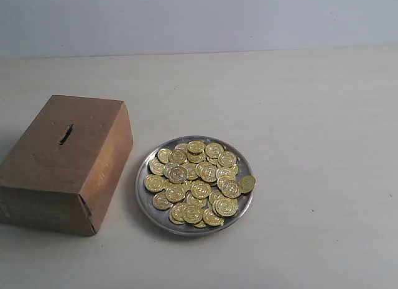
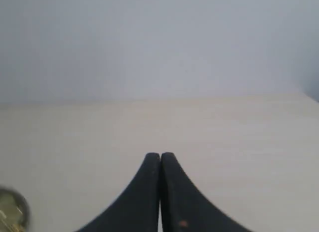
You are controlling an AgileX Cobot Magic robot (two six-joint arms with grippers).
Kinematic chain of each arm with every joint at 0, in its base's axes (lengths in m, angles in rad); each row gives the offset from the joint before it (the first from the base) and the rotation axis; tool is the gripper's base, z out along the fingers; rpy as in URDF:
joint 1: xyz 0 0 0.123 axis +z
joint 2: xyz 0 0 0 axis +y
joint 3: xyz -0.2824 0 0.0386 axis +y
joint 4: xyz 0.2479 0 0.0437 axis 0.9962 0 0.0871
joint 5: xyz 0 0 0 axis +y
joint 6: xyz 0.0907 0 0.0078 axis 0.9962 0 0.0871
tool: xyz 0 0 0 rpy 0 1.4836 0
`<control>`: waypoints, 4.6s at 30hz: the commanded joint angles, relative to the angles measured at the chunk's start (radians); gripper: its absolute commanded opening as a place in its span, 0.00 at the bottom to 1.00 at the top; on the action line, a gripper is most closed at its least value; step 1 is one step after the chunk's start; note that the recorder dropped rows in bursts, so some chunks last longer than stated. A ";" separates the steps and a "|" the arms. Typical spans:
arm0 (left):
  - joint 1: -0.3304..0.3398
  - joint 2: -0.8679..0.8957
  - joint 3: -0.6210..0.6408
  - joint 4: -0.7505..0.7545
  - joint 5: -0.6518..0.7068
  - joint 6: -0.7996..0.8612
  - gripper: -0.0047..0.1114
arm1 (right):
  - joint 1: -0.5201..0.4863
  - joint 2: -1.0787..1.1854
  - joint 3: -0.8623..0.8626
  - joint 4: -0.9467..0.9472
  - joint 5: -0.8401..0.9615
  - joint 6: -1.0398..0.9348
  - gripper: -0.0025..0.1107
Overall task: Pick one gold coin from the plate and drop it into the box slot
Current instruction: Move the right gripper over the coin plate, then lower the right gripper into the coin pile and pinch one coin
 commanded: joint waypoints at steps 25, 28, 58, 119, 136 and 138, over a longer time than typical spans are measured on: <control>-0.058 0.016 -0.183 -0.373 0.027 0.083 0.04 | -0.006 0.315 -0.655 0.454 0.525 -0.334 0.02; -0.101 0.117 -0.331 -0.371 0.176 0.388 0.04 | -0.001 0.561 -0.843 0.471 0.687 -0.446 0.02; -0.201 0.715 -0.489 -0.429 0.295 1.148 0.04 | 0.662 1.945 -1.228 -0.033 0.586 -0.039 0.02; -0.201 0.704 -0.489 -0.457 0.297 1.174 0.04 | 0.662 2.062 -1.228 -0.043 0.627 -0.016 0.30; -0.201 0.704 -0.489 -0.457 0.297 1.174 0.04 | 0.662 2.050 -1.228 -0.128 0.635 0.031 0.30; -0.201 0.704 -0.489 -0.457 0.297 1.174 0.04 | 0.662 2.050 -1.228 -0.135 0.635 0.031 0.30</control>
